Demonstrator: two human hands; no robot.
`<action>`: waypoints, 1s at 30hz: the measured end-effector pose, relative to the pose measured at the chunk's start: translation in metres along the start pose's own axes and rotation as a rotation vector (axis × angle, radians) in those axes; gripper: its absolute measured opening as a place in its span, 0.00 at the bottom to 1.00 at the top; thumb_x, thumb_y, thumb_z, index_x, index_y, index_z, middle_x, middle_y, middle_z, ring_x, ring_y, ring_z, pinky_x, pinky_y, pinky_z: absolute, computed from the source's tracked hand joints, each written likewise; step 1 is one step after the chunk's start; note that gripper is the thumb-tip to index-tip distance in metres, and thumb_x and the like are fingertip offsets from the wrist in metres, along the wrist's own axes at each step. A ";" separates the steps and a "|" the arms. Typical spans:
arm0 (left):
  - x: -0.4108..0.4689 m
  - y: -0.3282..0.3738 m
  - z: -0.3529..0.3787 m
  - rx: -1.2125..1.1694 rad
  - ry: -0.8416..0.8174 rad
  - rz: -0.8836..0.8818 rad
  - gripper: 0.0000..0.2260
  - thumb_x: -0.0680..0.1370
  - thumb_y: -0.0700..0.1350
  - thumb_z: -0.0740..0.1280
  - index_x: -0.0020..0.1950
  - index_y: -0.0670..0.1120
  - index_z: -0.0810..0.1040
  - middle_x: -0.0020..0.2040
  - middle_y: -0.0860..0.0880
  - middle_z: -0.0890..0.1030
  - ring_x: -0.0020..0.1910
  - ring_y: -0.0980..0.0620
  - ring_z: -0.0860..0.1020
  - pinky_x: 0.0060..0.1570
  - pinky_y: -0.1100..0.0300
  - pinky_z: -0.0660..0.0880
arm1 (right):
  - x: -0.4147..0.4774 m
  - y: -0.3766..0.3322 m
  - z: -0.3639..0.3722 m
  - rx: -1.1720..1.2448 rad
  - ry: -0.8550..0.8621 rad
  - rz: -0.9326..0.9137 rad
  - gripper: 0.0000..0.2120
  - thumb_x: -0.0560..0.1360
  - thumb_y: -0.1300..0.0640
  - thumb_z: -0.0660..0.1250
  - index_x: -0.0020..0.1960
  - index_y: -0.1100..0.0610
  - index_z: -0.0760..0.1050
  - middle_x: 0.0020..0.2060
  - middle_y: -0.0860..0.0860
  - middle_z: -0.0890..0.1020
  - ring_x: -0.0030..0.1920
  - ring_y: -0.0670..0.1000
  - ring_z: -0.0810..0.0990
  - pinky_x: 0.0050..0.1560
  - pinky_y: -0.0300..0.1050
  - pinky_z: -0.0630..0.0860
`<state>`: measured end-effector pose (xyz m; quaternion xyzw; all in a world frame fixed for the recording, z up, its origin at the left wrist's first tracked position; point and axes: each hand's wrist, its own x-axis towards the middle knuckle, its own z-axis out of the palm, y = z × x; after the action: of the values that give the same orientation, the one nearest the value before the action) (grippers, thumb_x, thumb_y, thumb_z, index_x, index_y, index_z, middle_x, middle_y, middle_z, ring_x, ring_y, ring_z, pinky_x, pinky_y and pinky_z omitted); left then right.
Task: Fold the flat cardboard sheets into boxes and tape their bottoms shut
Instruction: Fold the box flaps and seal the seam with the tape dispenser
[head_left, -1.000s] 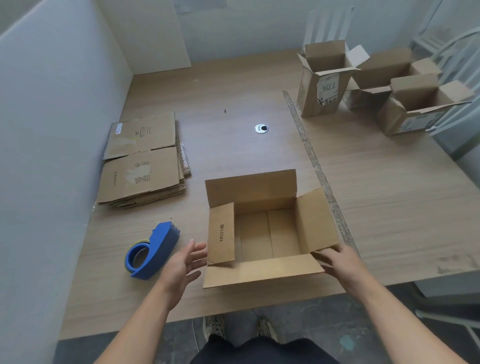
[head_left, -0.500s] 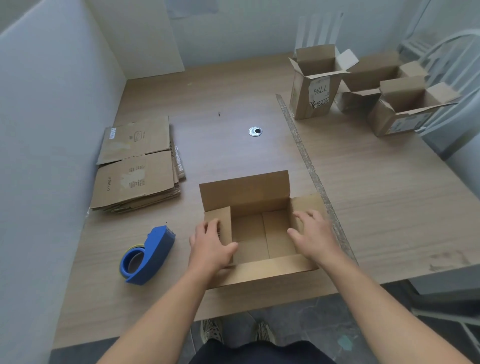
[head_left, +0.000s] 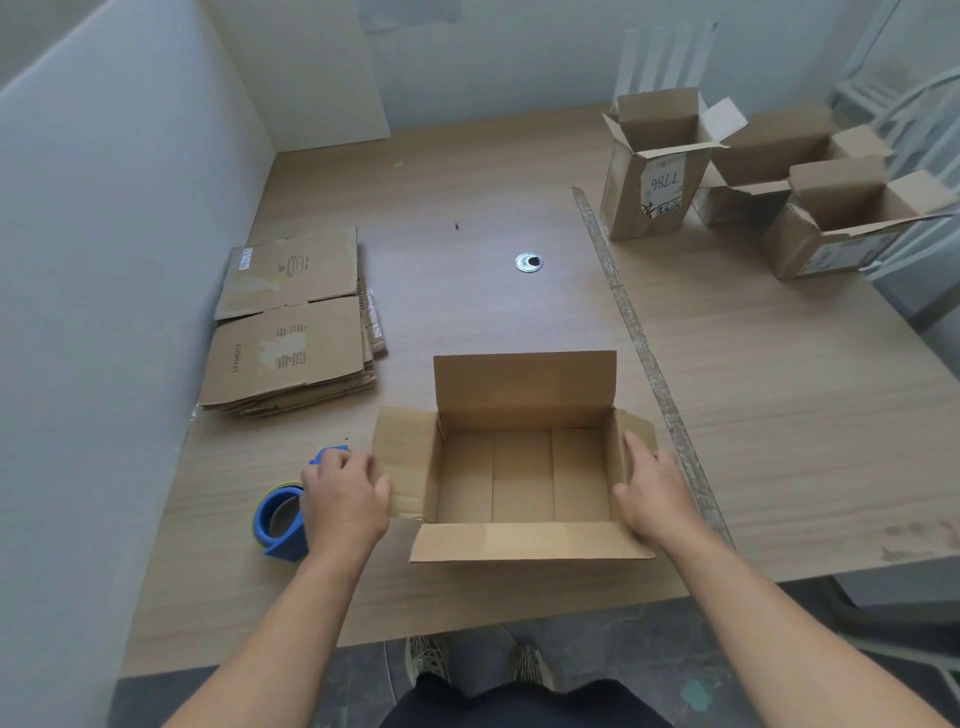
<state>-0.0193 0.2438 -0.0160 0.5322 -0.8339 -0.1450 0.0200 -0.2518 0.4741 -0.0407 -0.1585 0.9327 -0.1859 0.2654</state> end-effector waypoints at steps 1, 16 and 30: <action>0.000 0.003 -0.001 0.076 -0.088 0.006 0.21 0.80 0.56 0.64 0.69 0.47 0.72 0.62 0.45 0.72 0.60 0.44 0.68 0.59 0.50 0.71 | 0.000 0.000 0.001 0.015 0.001 -0.005 0.34 0.79 0.61 0.60 0.80 0.48 0.51 0.74 0.58 0.60 0.69 0.59 0.67 0.66 0.51 0.67; -0.020 0.006 0.031 -0.523 -0.508 -0.061 0.17 0.73 0.46 0.60 0.57 0.60 0.79 0.53 0.57 0.84 0.53 0.53 0.81 0.57 0.47 0.77 | -0.002 0.016 0.000 0.562 -0.112 -0.121 0.30 0.76 0.67 0.58 0.75 0.46 0.63 0.63 0.47 0.76 0.55 0.33 0.75 0.49 0.35 0.74; -0.033 0.015 0.008 -0.057 -0.200 0.499 0.26 0.78 0.60 0.57 0.72 0.51 0.72 0.67 0.53 0.74 0.68 0.52 0.68 0.69 0.54 0.64 | 0.016 -0.008 -0.025 -0.208 0.224 -0.563 0.26 0.76 0.52 0.70 0.72 0.53 0.70 0.62 0.54 0.73 0.62 0.59 0.71 0.61 0.54 0.72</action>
<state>-0.0198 0.2804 -0.0155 0.2925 -0.9327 -0.2108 -0.0125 -0.2772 0.4671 -0.0249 -0.4151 0.8896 -0.1721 0.0817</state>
